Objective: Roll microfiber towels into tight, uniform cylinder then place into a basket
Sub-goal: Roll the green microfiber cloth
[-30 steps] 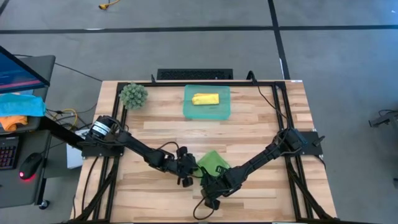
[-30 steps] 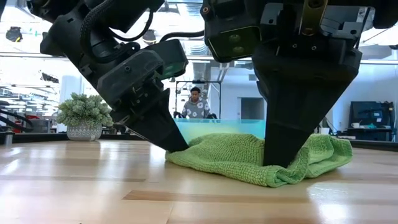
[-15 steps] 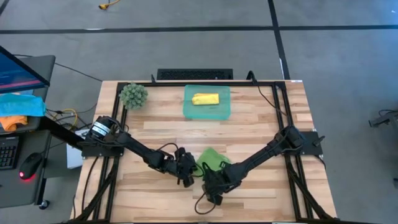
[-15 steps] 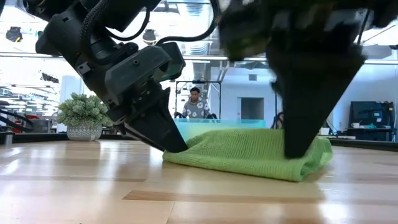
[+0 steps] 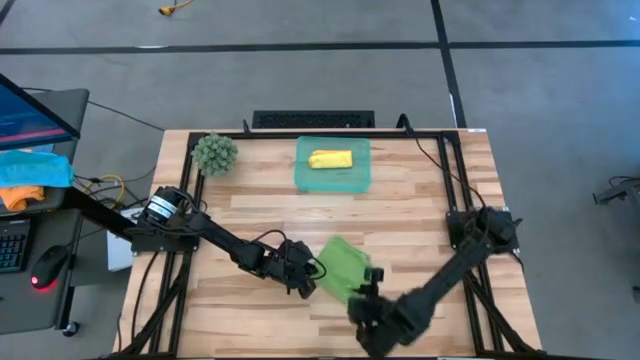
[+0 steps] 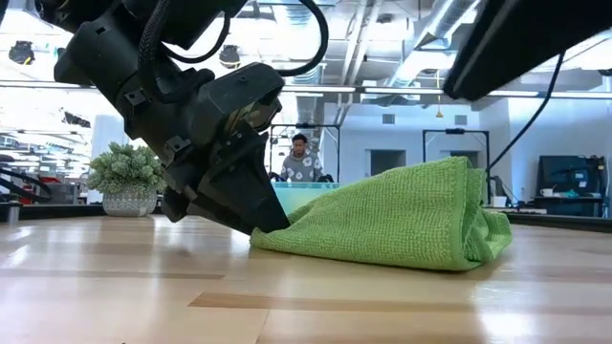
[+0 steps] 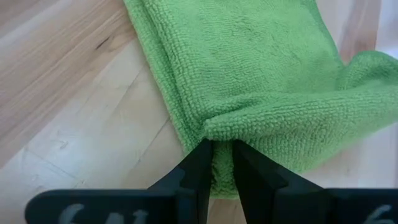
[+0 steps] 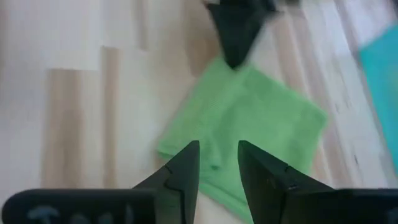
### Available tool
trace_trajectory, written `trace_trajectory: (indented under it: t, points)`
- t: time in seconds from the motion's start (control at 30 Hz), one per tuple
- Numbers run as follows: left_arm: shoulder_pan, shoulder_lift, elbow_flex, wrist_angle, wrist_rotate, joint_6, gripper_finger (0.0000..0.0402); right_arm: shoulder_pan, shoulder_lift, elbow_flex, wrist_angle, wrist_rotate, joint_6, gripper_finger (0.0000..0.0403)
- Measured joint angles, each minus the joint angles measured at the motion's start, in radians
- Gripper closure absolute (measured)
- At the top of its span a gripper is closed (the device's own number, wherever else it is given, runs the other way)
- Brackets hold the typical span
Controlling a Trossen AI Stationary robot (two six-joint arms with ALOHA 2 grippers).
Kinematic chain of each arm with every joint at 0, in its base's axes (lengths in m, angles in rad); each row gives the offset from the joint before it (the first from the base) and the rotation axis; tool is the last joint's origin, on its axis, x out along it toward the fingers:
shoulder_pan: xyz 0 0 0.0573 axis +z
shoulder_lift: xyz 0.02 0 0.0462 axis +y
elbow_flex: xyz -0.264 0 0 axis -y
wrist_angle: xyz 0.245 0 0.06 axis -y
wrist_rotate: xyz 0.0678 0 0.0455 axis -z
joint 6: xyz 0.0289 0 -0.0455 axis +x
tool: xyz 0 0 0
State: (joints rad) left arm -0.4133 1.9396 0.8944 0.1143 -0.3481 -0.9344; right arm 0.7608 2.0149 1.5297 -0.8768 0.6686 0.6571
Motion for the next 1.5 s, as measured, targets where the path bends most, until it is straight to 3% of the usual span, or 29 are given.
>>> trace_trajectory:
  t: [0.07, 0.23, 0.47, 0.63, 0.87, 1.2, 1.5]
  points:
    - [0.0, 0.0, 0.0, 0.0, -0.001, 0.001, 0.034, 0.032, 0.023, -0.001, 0.049, 0.05, -0.046, 0.0268]
    - [0.0, 0.0, -0.001, 0.004, -0.002, 0.002, 0.034, 0.044, 0.054, -0.001, 0.174, 0.062, -0.17, 0.027]
    - [0.0, 0.0, -0.001, 0.003, -0.003, 0.005, 0.034, -0.022, 0.087, 0.002, 0.256, -0.083, -0.299, 0.0256]
    - [0.0, 0.0, -0.001, 0.003, -0.004, 0.005, 0.034, -0.055, 0.105, -0.001, 0.216, -0.125, -0.29, 0.0245]
    - [0.0, 0.0, -0.001, 0.003, -0.004, 0.006, 0.034, -0.077, 0.101, 0.0, 0.11, -0.14, -0.155, 0.0246]
    - [0.0, 0.0, -0.001, 0.003, -0.006, 0.009, 0.034, -0.082, 0.163, 0.002, 0.108, -0.239, -0.118, 0.0252]
    - [-0.026, -0.014, -0.004, 0.031, -0.072, 0.147, 0.034, -0.105, 0.162, 0.003, 0.111, -0.308, -0.071, 0.0249]
